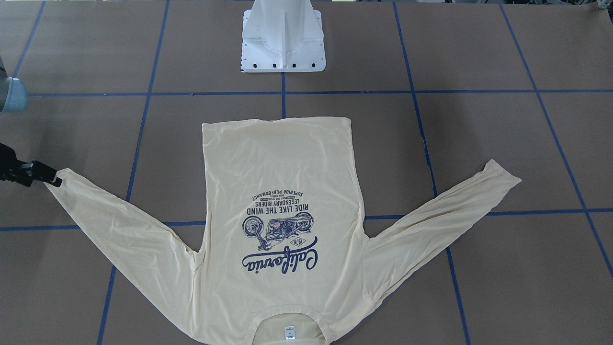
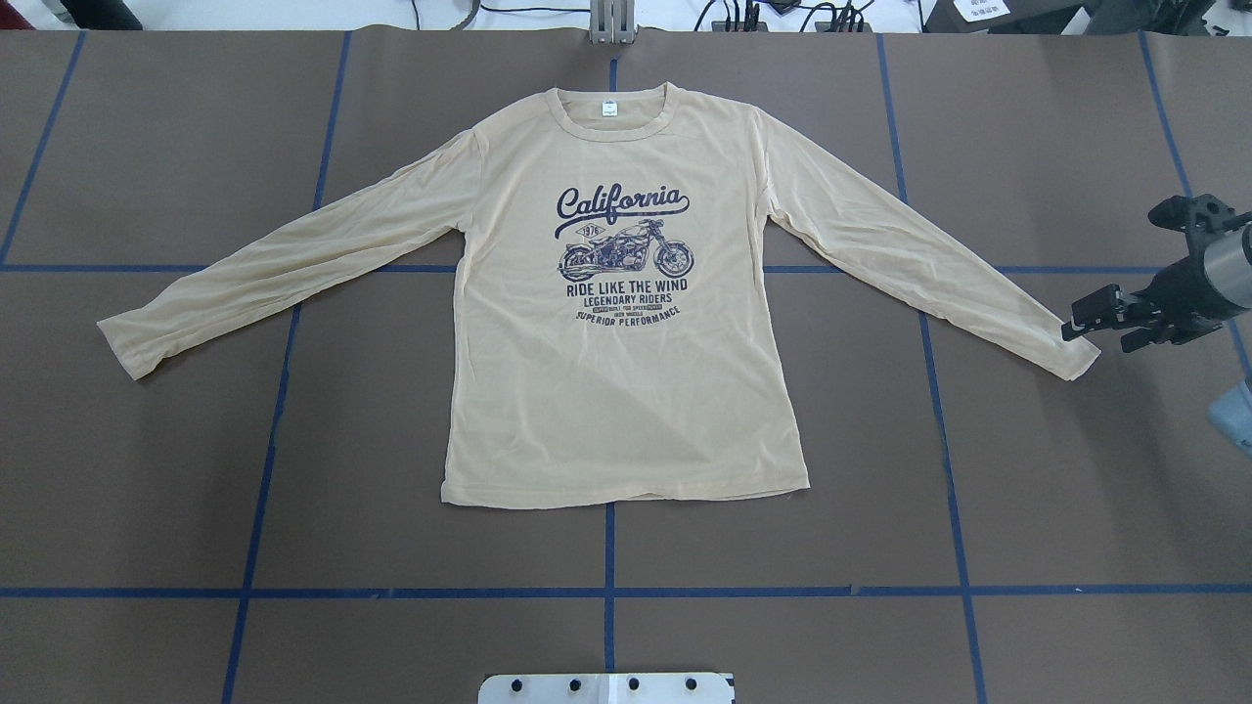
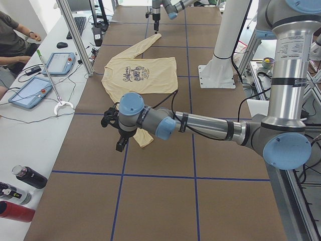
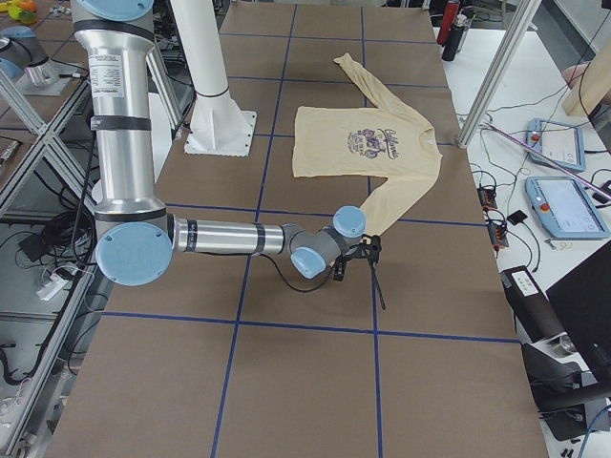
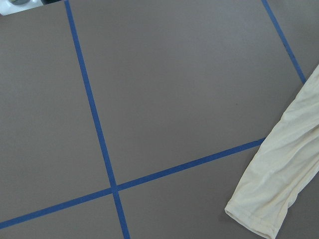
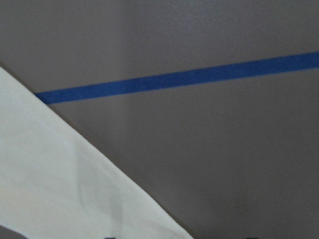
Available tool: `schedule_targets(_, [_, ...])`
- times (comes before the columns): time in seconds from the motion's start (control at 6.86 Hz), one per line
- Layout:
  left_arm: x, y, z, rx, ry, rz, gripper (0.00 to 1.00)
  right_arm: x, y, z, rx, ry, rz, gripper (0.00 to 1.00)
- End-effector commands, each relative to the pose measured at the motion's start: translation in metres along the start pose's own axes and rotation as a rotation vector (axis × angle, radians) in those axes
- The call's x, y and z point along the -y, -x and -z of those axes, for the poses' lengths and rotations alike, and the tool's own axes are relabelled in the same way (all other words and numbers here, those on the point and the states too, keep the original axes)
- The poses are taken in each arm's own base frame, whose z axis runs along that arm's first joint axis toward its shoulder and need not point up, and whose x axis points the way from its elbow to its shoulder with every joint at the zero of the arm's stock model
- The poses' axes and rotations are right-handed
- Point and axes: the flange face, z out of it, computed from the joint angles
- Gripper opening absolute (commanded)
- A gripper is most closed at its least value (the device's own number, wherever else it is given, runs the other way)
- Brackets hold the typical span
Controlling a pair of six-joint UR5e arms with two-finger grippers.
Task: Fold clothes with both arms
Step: 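Move the right gripper down to the cuff of the sleeve nearest it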
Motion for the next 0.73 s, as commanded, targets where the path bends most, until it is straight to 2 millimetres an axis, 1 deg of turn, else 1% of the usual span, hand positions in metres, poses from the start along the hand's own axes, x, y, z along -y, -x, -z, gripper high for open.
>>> schedule_targets(0.0, [0.0004, -0.0009, 0.0008, 0.001, -0.002, -0.001, 0.99, -0.0015, -0.0017, -0.0023, -0.002, 0.009, -0.006, 0.83])
schedule_targets(0.29, [0.0004, -0.0009, 0.0008, 0.001, -0.002, -0.001, 0.99, -0.0030, 0.0002, -0.0045, -0.001, 0.013, -0.040, 0.66])
schedule_targets(0.44, [0.0004, -0.0009, 0.0008, 0.001, -0.002, -0.001, 0.99, -0.0066, -0.0016, -0.0074, -0.003, 0.019, -0.041, 0.61])
schedule_targets(0.58, [0.0002, -0.0003, 0.0004, 0.001, -0.001, 0.000, 0.99, -0.0081, -0.0031, -0.0083, -0.005, 0.022, -0.041, 0.43])
